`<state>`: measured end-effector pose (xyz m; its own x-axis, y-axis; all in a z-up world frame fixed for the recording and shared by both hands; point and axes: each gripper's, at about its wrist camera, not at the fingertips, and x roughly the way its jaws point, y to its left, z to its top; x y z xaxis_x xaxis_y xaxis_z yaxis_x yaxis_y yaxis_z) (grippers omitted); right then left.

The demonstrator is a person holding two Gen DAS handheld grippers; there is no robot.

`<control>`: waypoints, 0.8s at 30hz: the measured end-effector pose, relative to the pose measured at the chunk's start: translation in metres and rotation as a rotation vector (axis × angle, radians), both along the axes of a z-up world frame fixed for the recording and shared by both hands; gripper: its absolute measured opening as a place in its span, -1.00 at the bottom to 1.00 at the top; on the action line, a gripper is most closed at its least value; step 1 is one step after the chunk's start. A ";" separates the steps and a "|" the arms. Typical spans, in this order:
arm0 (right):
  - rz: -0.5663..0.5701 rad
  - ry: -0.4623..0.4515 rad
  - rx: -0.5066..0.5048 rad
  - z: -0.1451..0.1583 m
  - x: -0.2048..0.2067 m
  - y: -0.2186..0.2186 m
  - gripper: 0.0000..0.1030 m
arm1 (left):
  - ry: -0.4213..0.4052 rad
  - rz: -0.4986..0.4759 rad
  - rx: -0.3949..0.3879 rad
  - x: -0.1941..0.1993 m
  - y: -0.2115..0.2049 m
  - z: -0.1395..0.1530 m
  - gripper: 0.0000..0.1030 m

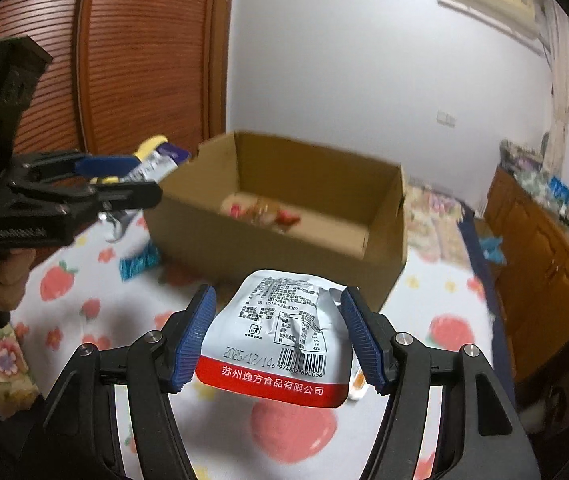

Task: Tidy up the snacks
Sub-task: 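Lift both packets and carry them over the cardboard box, then open both tools to drop the packets into the box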

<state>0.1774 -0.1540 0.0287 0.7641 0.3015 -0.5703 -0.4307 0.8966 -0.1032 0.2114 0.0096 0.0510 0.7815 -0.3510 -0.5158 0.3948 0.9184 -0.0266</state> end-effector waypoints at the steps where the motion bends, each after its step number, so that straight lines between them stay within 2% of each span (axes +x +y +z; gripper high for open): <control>1: 0.006 -0.008 -0.001 0.005 0.005 0.001 0.29 | -0.004 0.005 0.003 0.005 0.000 0.002 0.20; 9: 0.044 -0.030 0.001 0.020 0.050 0.006 0.29 | 0.012 0.048 0.030 0.050 -0.001 0.001 0.20; 16: 0.055 0.022 0.027 0.012 0.094 0.004 0.29 | 0.058 0.080 0.044 0.081 -0.003 -0.018 0.20; 24: 0.059 0.064 0.025 0.002 0.117 0.002 0.30 | 0.085 0.080 0.058 0.097 -0.010 -0.024 0.21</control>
